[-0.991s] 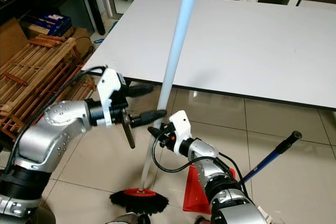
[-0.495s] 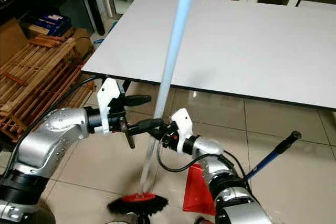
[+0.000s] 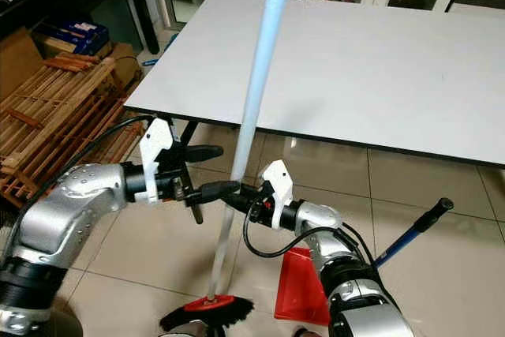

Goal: Sweep floor

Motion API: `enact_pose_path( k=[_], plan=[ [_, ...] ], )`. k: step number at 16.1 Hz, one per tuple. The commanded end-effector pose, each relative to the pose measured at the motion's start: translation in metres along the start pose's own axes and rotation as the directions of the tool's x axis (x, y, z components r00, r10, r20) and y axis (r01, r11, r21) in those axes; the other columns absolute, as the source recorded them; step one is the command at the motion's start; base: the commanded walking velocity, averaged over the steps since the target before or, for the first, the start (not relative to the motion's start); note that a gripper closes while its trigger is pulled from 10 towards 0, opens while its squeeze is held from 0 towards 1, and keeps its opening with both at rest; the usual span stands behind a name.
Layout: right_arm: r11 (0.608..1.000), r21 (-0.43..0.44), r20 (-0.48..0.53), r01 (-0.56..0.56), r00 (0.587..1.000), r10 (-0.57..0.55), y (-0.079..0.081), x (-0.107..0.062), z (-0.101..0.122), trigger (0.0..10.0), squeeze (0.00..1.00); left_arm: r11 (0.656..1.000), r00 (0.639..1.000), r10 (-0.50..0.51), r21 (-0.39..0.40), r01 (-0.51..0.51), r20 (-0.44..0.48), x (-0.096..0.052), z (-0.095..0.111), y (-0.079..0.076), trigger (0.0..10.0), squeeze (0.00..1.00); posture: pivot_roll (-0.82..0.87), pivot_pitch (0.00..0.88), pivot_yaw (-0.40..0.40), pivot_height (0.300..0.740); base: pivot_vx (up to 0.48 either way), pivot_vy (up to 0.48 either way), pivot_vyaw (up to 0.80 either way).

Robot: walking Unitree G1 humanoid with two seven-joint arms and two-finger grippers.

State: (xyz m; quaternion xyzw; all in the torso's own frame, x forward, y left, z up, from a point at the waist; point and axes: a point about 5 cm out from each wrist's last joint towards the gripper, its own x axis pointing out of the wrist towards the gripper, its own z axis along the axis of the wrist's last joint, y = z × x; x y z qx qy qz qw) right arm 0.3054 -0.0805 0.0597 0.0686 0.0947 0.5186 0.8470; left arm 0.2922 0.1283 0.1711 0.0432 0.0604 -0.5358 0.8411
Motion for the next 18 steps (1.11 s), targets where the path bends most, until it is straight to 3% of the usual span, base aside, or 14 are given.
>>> enact_pose_path(
  k=[1,4,7,12,16,18],
  plan=[
    [0.999,-0.023,0.050,-0.025,0.998,0.026,0.001,0.005,0.012,10.0,0.00,0.999,0.999,0.038,0.013,-0.038,0.027,0.000,0.007,0.006,10.0,0.00,0.08,0.037,0.011,0.740,0.000,0.000,0.00],
    [0.999,-0.022,0.066,-0.040,0.997,0.041,0.004,0.008,0.015,10.0,0.00,1.000,0.998,0.005,-0.010,-0.004,0.065,0.008,0.010,0.000,10.0,0.00,0.08,0.037,0.012,0.740,0.000,0.000,0.00],
    [0.998,-0.027,0.076,-0.058,0.995,0.060,0.004,0.006,0.019,10.0,0.00,0.999,0.999,-0.036,-0.002,0.036,0.039,0.009,0.008,-0.004,10.0,0.00,0.08,0.049,0.011,0.740,0.000,0.000,0.00],
    [0.997,-0.019,0.092,-0.072,0.993,0.073,0.001,0.000,0.025,10.0,0.00,0.999,0.998,-0.039,0.035,0.041,-0.046,-0.009,0.005,0.006,10.0,0.00,0.08,0.060,0.007,0.740,0.000,0.000,0.00],
    [0.996,-0.018,0.090,-0.088,0.992,0.090,0.002,-0.001,0.026,10.0,0.00,0.998,0.998,-0.032,0.056,0.035,-0.052,-0.012,0.008,0.010,10.0,0.00,0.08,0.065,0.004,0.740,0.000,0.000,0.00],
    [0.994,-0.022,0.097,-0.107,0.989,0.108,0.005,0.001,0.029,10.0,0.00,0.998,0.999,-0.033,0.053,0.035,-0.035,-0.004,0.008,0.007,9.1,0.00,0.08,0.067,0.000,0.740,0.000,0.000,0.00]
  ],
)
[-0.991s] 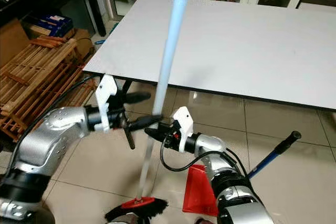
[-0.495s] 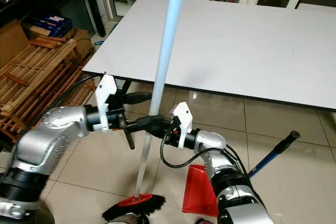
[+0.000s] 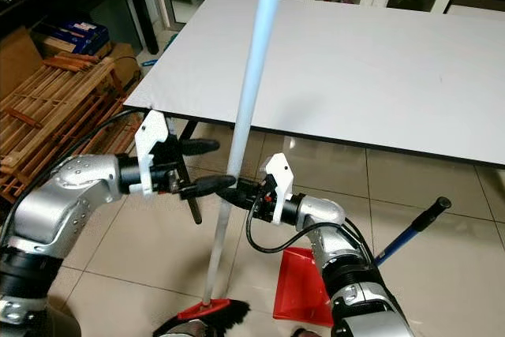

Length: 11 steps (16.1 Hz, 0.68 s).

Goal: Sweep floor

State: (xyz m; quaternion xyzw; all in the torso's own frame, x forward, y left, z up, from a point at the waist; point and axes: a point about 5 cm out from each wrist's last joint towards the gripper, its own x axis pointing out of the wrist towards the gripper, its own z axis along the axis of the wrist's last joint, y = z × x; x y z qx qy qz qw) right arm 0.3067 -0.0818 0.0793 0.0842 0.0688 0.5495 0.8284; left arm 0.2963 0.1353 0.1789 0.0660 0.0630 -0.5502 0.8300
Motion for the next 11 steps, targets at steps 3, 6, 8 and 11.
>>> enact_pose_path(
  k=[3,6,8,11],
  plan=[
    [0.999,-0.024,0.054,-0.042,0.998,0.043,0.003,0.004,0.015,10.0,0.00,0.999,0.999,-0.021,0.031,0.022,-0.024,0.009,-0.002,-0.004,8.8,0.00,0.07,0.067,0.001,0.740,0.000,0.000,0.00],
    [0.999,-0.032,0.058,-0.043,0.997,0.045,0.003,0.003,0.018,10.0,0.00,0.997,0.997,-0.025,0.065,0.030,-0.077,0.013,-0.009,-0.003,9.3,0.00,0.06,0.068,0.001,0.740,0.000,0.000,0.00],
    [0.999,-0.032,0.058,-0.043,0.997,0.044,0.003,0.002,0.019,10.0,0.00,0.996,0.994,-0.019,0.081,0.027,-0.103,0.014,-0.014,-0.003,9.3,0.00,0.06,0.069,0.001,0.740,0.000,0.000,0.00],
    [0.998,-0.031,0.059,-0.047,0.997,0.049,0.004,0.002,0.019,10.0,0.00,0.996,0.996,0.010,0.090,-0.001,-0.093,0.015,-0.014,-0.001,8.6,0.00,0.06,0.069,-0.001,0.740,0.000,0.000,0.00]
  ],
)
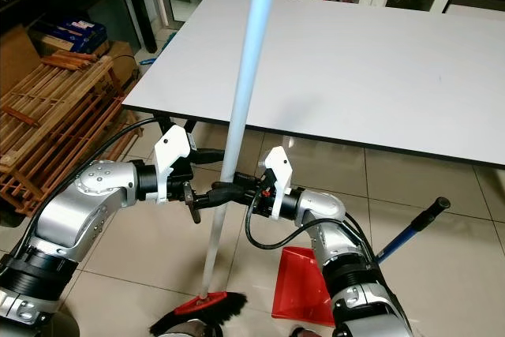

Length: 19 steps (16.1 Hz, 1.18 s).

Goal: Sweep floor

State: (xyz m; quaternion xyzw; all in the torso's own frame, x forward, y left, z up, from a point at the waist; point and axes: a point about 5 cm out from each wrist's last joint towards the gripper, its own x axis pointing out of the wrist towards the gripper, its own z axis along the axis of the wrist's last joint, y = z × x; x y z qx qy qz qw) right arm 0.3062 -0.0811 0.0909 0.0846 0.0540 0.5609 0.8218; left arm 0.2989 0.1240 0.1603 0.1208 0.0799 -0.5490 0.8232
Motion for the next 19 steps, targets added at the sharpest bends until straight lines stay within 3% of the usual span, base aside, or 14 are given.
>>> enact_pose_path(
  k=[1,2,5,6,7,15,17,19],
  plan=[
    [1.000,-0.013,0.037,-0.021,0.999,0.022,0.001,0.002,0.008,10.0,0.00,1.000,1.000,0.019,0.016,-0.019,0.008,0.001,0.003,0.003,8.2,0.00,0.06,0.071,0.000,0.740,0.000,0.000,0.00],
    [1.000,-0.013,0.037,-0.022,0.999,0.022,0.002,0.002,0.008,10.0,0.00,1.000,1.000,0.026,0.015,-0.026,0.014,0.001,0.004,0.004,8.2,0.00,0.06,0.070,-0.001,0.740,0.000,0.000,0.00],
    [0.999,-0.009,0.038,-0.033,0.999,0.034,0.005,0.003,0.008,10.0,0.00,0.997,0.996,0.072,0.011,-0.073,0.059,0.005,0.008,0.008,2.9,0.00,0.06,0.073,-0.003,0.740,0.000,0.000,0.00],
    [0.999,-0.008,0.038,-0.034,0.999,0.034,0.005,0.003,0.008,10.0,0.00,0.997,0.995,0.073,0.010,-0.073,0.062,0.006,0.009,0.008,2.6,0.00,0.06,0.073,-0.003,0.740,0.000,0.000,0.00],
    [0.999,-0.008,0.038,-0.035,0.999,0.035,0.006,0.003,0.008,10.0,0.00,0.997,0.995,0.075,0.006,-0.076,0.070,0.007,0.009,0.007,0.0,0.00,0.06,0.073,-0.003,0.740,0.000,0.000,0.00],
    [0.999,-0.014,0.043,-0.031,0.999,0.031,0.006,0.003,0.011,10.0,0.00,0.999,0.997,0.044,-0.004,-0.044,0.069,0.011,0.006,0.002,0.0,0.00,0.06,0.071,-0.002,0.740,0.000,0.000,0.00],
    [0.999,-0.013,0.048,-0.039,0.998,0.040,0.007,0.004,0.012,10.0,0.00,0.999,0.998,0.049,0.008,-0.049,0.049,0.011,0.002,0.000,10.0,0.00,0.06,0.071,-0.004,0.740,0.000,0.000,0.00],
    [0.999,-0.016,0.048,-0.047,0.998,0.048,0.008,0.005,0.013,10.0,0.00,0.999,0.998,0.046,0.009,-0.046,0.036,0.012,0.000,0.000,10.0,0.00,0.06,0.070,-0.003,0.740,0.000,0.000,0.00]
  ],
)
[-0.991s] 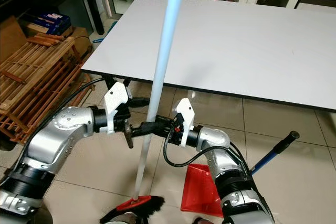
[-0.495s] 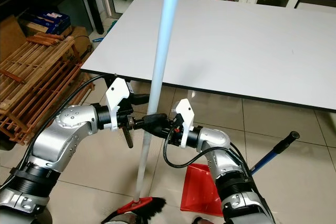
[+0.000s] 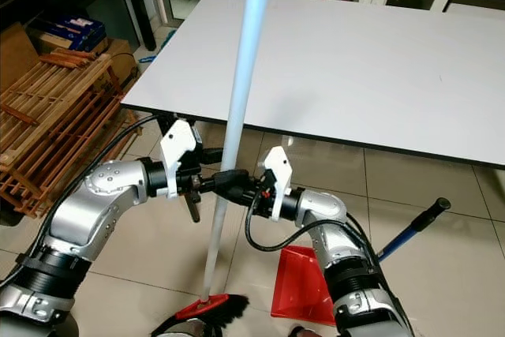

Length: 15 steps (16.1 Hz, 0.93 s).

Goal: Sweep floor

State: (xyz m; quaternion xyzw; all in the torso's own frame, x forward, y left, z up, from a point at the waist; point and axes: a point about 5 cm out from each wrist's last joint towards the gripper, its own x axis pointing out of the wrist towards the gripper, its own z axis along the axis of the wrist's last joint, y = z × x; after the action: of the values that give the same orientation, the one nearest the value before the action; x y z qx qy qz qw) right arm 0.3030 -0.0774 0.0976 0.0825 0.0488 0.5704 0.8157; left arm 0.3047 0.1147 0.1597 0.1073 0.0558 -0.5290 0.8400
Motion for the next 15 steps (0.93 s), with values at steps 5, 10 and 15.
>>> enact_pose_path(
  k=[5,10,15],
  plan=[
    [0.999,-0.010,0.049,-0.037,0.998,0.037,0.0046,0.0050,0.0097,10.0,0.00,1.000,0.999,-0.022,0.018,0.022,-0.027,0.0043,-0.0048,-0.0044,10.0,0.00,0.06,0.067,-0.005,0.740,0.000,0.000,0.00],
    [0.999,-0.005,0.051,-0.040,0.998,0.040,0.0065,0.0058,0.0087,10.0,0.00,1.000,1.000,-0.007,0.005,0.007,0.003,0.0081,-0.0025,-0.0048,9.6,0.00,0.06,0.062,-0.002,0.740,0.000,0.000,0.00],
    [0.999,0.000,0.052,-0.043,0.998,0.043,0.0074,0.0064,0.0087,10.0,0.00,1.000,1.000,-0.001,-0.004,0.001,0.020,0.0100,-0.0020,-0.0061,0.0,0.00,0.06,0.064,-0.001,0.740,0.000,0.000,0.00]
  ],
)
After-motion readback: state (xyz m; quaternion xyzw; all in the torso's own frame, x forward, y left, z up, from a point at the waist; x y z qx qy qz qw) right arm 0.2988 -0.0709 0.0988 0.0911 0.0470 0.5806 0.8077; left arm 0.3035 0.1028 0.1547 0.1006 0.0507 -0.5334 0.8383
